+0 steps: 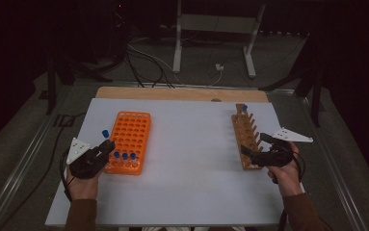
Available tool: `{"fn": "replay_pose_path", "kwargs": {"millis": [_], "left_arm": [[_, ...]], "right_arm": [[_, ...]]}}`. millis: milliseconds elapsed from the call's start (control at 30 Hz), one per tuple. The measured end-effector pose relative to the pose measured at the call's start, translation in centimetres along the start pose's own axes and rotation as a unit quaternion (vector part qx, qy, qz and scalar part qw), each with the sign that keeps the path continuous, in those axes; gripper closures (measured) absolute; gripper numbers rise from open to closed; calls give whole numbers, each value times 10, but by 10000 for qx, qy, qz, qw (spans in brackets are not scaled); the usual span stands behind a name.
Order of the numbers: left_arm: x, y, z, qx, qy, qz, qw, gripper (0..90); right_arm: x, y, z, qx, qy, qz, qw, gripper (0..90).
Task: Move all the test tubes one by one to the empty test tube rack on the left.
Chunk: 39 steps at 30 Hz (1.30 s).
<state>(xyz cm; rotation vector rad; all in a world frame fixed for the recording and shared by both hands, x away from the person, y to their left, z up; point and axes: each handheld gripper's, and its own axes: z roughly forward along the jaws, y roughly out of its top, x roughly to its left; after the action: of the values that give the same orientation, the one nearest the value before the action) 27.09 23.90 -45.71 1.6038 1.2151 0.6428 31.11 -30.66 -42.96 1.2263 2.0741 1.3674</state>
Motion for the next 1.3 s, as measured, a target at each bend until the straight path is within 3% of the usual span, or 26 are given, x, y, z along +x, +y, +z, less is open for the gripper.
{"fn": "replay_pose_path", "kwargs": {"millis": [467, 600, 700, 900, 1100, 1300], "left_arm": [[1, -21, 0, 494, 41, 178, 9986, 780], [0, -26, -1, 708, 50, 254, 9972, 779], [-2, -29, 0, 949, 70, 452, 9944, 780], [-5, -29, 2, 1063, 90, 563, 9927, 782], [-7, -32, 6, 1266, 134, 688, 9895, 783], [-7, -33, 5, 1262, 137, 663, 9897, 783]], "right_arm": [[0, -1, 1, 21, 21, -3, 10000, 0], [0, -1, 1, 24, 30, -9, 10000, 0], [0, -1, 1, 29, 36, -10, 10000, 0], [1, -2, 3, 65, 60, -37, 10000, 0], [1, -2, 4, 76, 65, -58, 9999, 0], [2, -3, 5, 99, 87, -50, 9999, 0]]}}
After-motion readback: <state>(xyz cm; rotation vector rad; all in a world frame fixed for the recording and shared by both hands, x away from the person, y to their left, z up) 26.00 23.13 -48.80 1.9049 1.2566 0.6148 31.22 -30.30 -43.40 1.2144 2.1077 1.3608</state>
